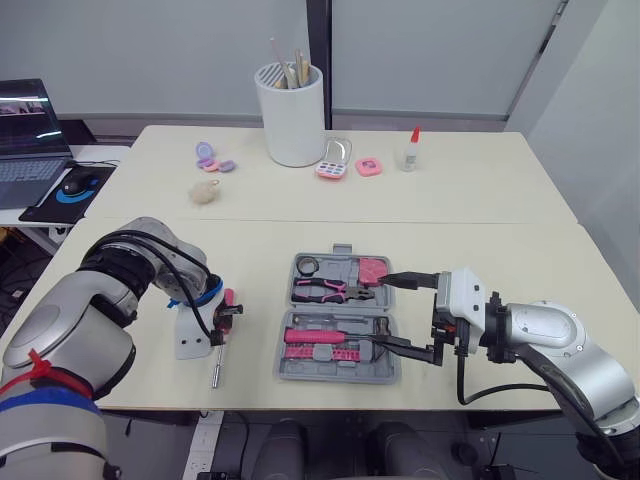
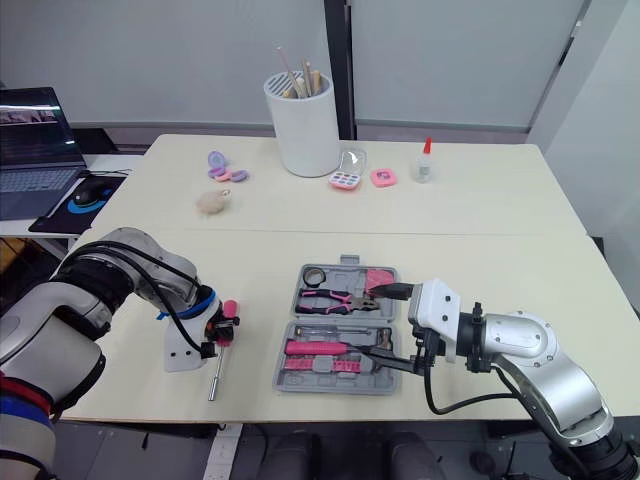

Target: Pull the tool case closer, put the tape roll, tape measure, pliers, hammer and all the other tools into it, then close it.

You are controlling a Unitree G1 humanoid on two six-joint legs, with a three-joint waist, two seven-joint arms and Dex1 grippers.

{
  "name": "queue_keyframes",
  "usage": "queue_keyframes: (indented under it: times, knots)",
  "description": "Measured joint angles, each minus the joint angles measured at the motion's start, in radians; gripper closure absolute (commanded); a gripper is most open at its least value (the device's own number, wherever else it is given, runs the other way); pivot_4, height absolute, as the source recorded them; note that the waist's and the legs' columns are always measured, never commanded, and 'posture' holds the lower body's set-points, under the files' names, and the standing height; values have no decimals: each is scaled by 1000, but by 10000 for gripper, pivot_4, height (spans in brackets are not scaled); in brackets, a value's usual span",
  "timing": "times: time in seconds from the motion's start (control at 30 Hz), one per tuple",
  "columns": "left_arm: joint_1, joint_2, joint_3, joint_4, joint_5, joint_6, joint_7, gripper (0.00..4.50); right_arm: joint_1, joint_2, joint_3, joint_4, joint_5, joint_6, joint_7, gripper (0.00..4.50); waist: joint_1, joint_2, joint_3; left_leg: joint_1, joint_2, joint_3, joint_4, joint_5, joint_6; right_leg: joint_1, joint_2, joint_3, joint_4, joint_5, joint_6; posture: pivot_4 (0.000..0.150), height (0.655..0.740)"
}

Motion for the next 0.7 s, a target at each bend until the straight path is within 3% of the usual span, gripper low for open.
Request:
queue_keyframes:
  times: [0.27,0.4,0.53,0.6,0.7]
  knots:
    - [23,50,24,60,-199,-7,-145,39640,-23,0,2,15,-3,-4,16,0,-9,-3,2,-2,1,-1,1,0,0,-2,1,-1,0,0,0,1500,7400]
    - [74,144,94,68,-493,48,-376,39640,-37,2,6,37,-4,-7,21,0,-19,-5,2,-2,3,-1,2,0,0,-3,1,-1,2,0,-1,1500,7400]
    - [350,283,211,-187,-938,400,-704,39640,-47,12,20,44,-6,-7,21,0,-33,-4,3,-2,5,-5,2,0,0,-4,-1,0,4,-1,-3,1500,7400]
    - [495,316,280,-372,-1104,668,-798,39640,-51,15,26,46,-6,-7,20,0,-31,-4,3,-3,5,-7,4,0,0,-4,-1,-2,4,-1,-3,1500,7400]
    - [670,367,412,-639,-1258,1085,-821,39640,-54,23,35,43,-5,-7,18,0,-22,-5,3,-3,5,-9,5,0,0,-2,-1,-3,4,-2,-3,1500,7400]
